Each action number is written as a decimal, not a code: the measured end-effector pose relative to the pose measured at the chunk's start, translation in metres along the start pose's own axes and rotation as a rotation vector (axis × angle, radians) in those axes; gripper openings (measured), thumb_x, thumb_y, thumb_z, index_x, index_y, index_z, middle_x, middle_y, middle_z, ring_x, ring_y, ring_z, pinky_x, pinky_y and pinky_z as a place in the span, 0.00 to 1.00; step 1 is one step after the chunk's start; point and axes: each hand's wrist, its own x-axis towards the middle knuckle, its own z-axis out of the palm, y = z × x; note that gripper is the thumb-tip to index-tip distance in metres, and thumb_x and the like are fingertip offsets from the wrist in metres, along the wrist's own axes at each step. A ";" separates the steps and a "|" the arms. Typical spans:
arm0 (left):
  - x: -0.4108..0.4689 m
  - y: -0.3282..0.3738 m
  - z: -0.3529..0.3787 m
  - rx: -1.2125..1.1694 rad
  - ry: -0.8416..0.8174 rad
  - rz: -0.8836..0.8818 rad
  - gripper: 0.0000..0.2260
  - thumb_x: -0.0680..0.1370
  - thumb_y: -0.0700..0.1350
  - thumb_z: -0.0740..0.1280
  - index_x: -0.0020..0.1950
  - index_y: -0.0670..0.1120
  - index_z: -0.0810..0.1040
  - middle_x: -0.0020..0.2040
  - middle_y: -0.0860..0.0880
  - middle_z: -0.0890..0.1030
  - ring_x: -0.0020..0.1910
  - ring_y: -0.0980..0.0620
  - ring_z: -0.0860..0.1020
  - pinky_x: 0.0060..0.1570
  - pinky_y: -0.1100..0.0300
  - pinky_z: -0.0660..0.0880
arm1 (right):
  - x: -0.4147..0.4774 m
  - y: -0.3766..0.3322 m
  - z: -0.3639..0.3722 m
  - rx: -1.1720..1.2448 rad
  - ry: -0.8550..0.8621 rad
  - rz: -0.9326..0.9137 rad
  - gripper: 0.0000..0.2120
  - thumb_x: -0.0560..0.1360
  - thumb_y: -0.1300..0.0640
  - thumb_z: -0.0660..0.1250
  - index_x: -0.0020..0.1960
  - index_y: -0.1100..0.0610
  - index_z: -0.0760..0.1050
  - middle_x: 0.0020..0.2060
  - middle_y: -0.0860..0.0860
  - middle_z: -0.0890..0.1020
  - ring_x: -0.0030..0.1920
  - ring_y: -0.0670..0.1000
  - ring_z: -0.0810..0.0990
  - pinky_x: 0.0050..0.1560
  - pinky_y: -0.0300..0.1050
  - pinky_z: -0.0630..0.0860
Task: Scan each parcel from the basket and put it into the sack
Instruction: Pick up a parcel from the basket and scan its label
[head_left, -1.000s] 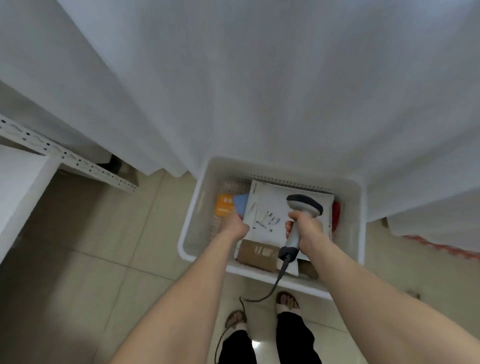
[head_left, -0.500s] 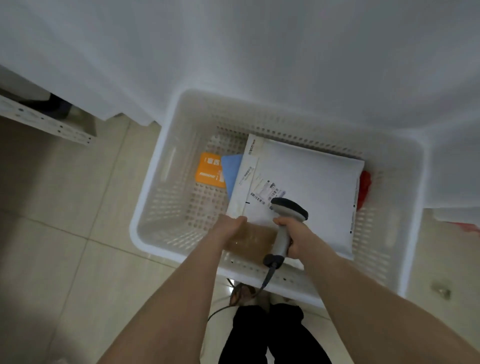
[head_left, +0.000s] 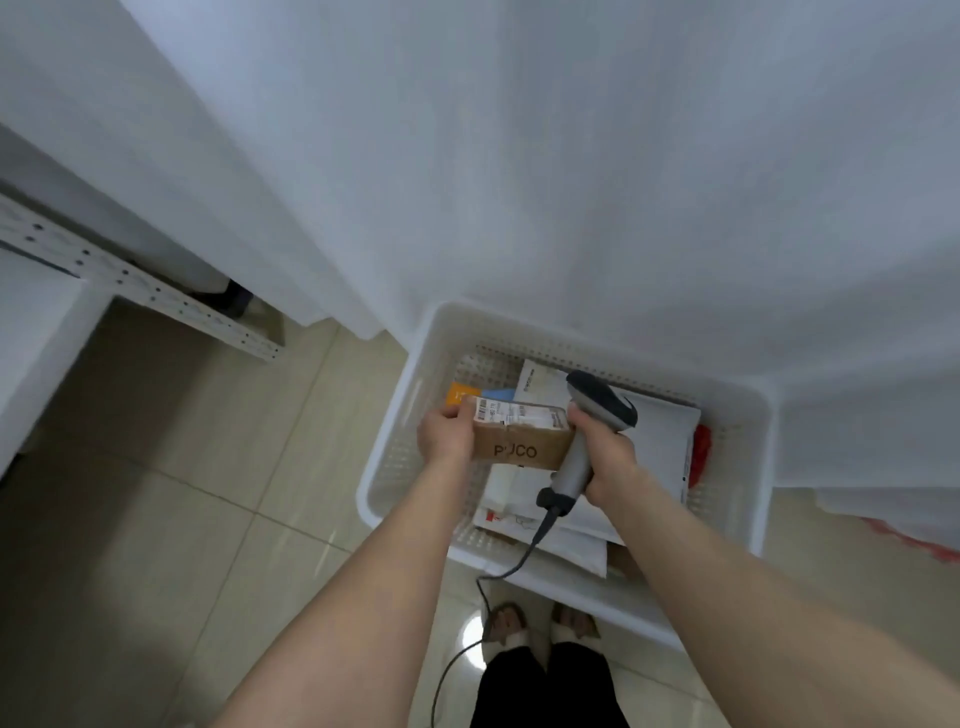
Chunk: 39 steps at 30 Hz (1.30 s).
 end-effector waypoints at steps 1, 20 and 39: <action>-0.013 0.014 -0.010 0.007 0.007 0.034 0.10 0.78 0.47 0.67 0.55 0.43 0.78 0.55 0.43 0.80 0.52 0.45 0.77 0.57 0.52 0.75 | -0.017 -0.009 0.004 0.007 -0.006 -0.016 0.19 0.71 0.54 0.76 0.58 0.60 0.76 0.53 0.57 0.82 0.54 0.57 0.81 0.62 0.59 0.75; -0.255 0.170 -0.177 -0.280 -0.150 0.268 0.22 0.76 0.36 0.63 0.67 0.54 0.71 0.47 0.49 0.81 0.42 0.52 0.78 0.44 0.53 0.79 | -0.288 -0.113 0.008 -0.060 -0.247 -0.305 0.24 0.67 0.62 0.76 0.61 0.60 0.75 0.54 0.58 0.83 0.57 0.60 0.80 0.62 0.61 0.75; -0.386 0.205 -0.243 -0.128 -0.286 0.340 0.13 0.77 0.43 0.67 0.61 0.44 0.74 0.53 0.42 0.81 0.51 0.45 0.80 0.47 0.45 0.80 | -0.449 -0.139 -0.001 -0.127 -0.601 -0.497 0.08 0.73 0.69 0.69 0.49 0.60 0.75 0.47 0.61 0.83 0.45 0.60 0.80 0.43 0.52 0.78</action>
